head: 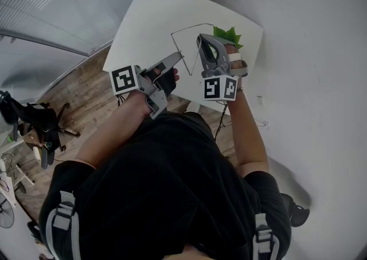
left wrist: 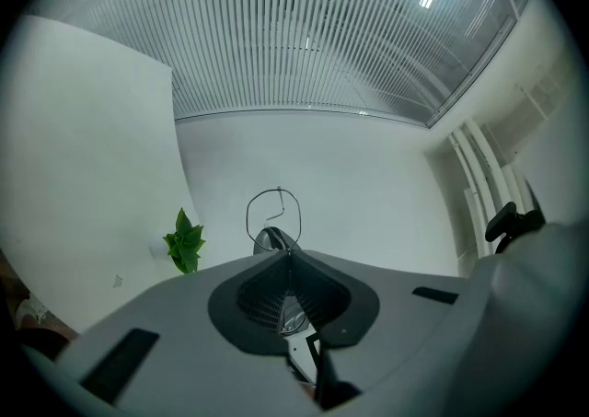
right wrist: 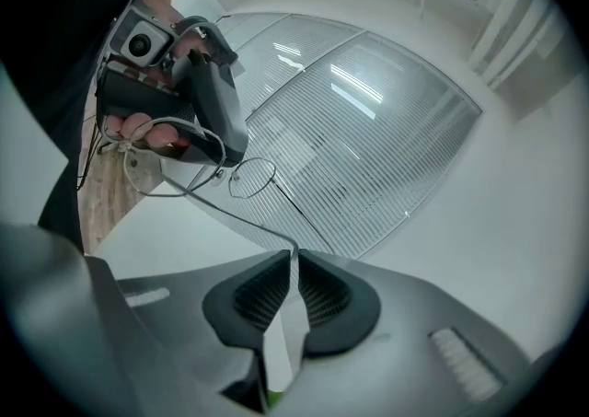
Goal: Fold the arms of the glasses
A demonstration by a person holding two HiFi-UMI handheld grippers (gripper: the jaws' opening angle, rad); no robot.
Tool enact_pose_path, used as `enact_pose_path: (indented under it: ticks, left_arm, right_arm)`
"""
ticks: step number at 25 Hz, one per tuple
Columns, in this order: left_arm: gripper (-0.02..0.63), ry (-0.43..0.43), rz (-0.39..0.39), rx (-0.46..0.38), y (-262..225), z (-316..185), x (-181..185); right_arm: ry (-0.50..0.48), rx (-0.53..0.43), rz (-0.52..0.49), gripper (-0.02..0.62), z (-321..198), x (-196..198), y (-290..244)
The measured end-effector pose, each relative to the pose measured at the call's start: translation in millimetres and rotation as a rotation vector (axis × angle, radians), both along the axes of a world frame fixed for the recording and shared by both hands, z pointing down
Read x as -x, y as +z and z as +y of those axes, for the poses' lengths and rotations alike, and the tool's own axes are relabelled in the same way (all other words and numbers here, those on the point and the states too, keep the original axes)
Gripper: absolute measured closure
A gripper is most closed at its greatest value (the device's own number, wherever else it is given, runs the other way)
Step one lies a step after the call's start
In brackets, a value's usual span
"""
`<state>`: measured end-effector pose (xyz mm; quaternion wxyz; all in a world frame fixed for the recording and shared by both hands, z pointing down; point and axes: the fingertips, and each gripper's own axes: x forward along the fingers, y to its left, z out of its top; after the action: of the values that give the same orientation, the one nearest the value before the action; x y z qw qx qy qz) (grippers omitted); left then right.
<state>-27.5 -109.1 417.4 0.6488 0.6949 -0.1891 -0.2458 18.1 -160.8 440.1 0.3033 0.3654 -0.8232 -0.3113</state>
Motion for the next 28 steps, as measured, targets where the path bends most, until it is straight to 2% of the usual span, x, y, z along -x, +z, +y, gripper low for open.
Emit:
enact_pose_path:
  ticks: [12,28]
  left_arm:
    - [0.592,0.018,0.006,0.006,-2,1,-1]
    - [0.592,0.055,0.019,0.007,-5,5,-4]
  right_arm:
    - [-0.041,-0.012,0.015,0.556,1,14,-4]
    - [-0.143,-0.020,0.047,0.556,10,39,-6]
